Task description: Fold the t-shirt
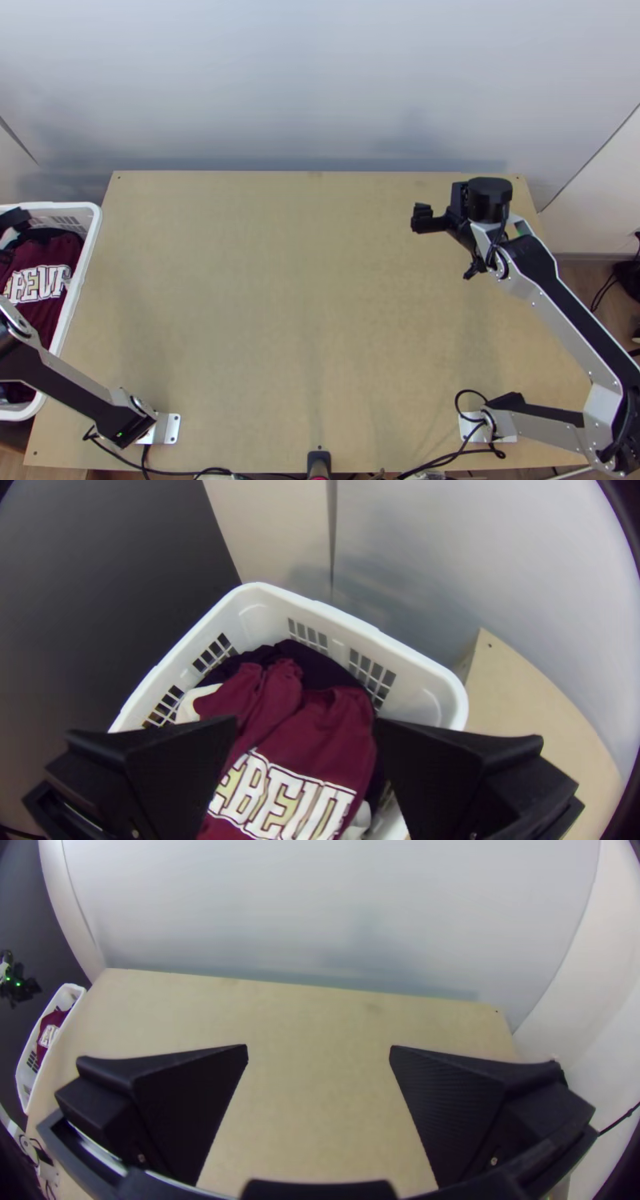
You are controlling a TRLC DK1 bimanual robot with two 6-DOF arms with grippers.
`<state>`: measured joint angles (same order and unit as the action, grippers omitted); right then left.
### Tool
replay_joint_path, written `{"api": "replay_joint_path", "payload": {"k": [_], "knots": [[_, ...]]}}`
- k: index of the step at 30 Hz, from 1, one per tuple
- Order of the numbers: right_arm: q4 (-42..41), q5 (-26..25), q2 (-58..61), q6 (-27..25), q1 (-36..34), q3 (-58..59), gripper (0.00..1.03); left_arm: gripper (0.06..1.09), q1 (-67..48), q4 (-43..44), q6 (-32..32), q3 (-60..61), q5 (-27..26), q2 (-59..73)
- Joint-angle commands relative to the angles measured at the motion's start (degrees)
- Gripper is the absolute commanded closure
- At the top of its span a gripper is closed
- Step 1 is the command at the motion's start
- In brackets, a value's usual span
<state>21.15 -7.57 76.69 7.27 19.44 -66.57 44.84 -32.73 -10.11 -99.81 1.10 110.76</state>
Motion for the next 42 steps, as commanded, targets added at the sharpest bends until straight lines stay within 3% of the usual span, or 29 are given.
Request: {"api": "replay_joint_path", "payload": {"k": [1, 23, 37, 38, 40, 42], "knots": [[0.21, -0.07, -2.42, -0.32, -0.19, 3.99, 0.04, 0.1, 4.91, -1.37, -2.37, -9.26, 0.65, 8.86], [0.3, -0.07, -1.45, -2.7, -0.02, 6.01, 0.04, 0.1, 7.72, -1.2, -2.9, -25.43, 7.16, 27.58], [0.3, -0.16, -0.75, -3.75, -0.02, 6.71, 0.04, 0.11, 7.37, -4.8, -2.9, -26.58, 8.48, 31.27], [0.3, -0.16, -0.75, -3.75, -0.11, 6.62, 0.04, 0.13, 7.37, -5.85, -2.81, -26.31, 8.04, 31.1], [0.3, -0.16, -0.75, -3.84, -0.11, 6.71, 0.04, 0.29, 7.54, -5.94, -1.84, -26.14, 7.33, 30.48], [0.3, -0.16, -0.66, -4.1, -0.11, 6.98, 0.04, 0.62, 8.33, -3.3, -0.26, -24.73, 5.22, 27.76]]}}
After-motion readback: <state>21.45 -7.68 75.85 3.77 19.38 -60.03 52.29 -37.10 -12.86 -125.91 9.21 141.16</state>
